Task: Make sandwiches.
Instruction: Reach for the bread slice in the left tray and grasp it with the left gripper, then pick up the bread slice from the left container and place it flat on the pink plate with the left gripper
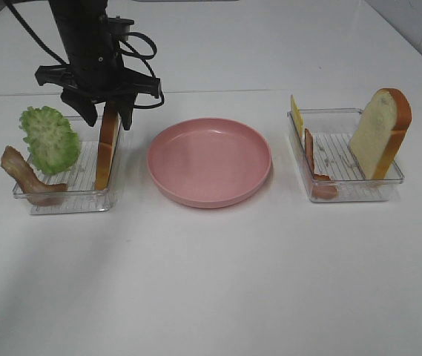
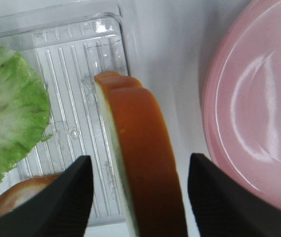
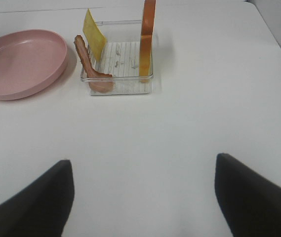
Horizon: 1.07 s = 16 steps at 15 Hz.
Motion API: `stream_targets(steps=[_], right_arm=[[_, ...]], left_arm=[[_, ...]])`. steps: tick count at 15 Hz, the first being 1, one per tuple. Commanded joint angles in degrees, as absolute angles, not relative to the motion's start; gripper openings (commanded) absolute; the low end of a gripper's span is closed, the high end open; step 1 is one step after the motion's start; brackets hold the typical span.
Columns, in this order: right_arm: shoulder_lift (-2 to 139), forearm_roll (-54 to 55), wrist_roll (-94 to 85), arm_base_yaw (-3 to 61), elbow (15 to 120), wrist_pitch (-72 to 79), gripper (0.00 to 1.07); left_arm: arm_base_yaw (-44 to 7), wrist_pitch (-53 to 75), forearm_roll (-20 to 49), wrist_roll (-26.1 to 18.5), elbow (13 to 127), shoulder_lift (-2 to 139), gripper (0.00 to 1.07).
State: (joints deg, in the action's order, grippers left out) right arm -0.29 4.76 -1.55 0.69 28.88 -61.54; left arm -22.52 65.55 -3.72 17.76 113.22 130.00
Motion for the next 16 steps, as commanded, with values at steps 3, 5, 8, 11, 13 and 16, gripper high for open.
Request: stream_targets(steps=[3,5,8,11,13,16], right_arm=[[-1.3,5.0,-1.7,0.3,28.7,-60.7,0.75],[-1.3,5.0,-1.7,0.3,28.7,-60.7,0.75],[-1.3,5.0,-1.7,0.3,28.7,-60.7,0.75],[-1.3,5.0,-1.7,0.3,28.7,-60.7,0.75],[-1.3,5.0,-1.7,0.3,28.7,-60.7,0.75],[-1.3,5.0,-1.7,0.3,28.7,-60.7,0.75]], left_arm=[[-22.7,65.5,-4.4,18.1,113.6,130.1,0.18],[-22.7,65.6,-4.4,18.1,113.6,129.8,0.0],[-22.7,71.2,-3.4,18.1,116.8,128.3,0.0],[-22.7,73.7,-1.3,17.4,121.1,124.3,0.0],[-21.9,73.7,3.2,13.6,124.2,122.7,0.0],[-16.3,71.4,20.1,6.4,126.0,122.8,0.0]])
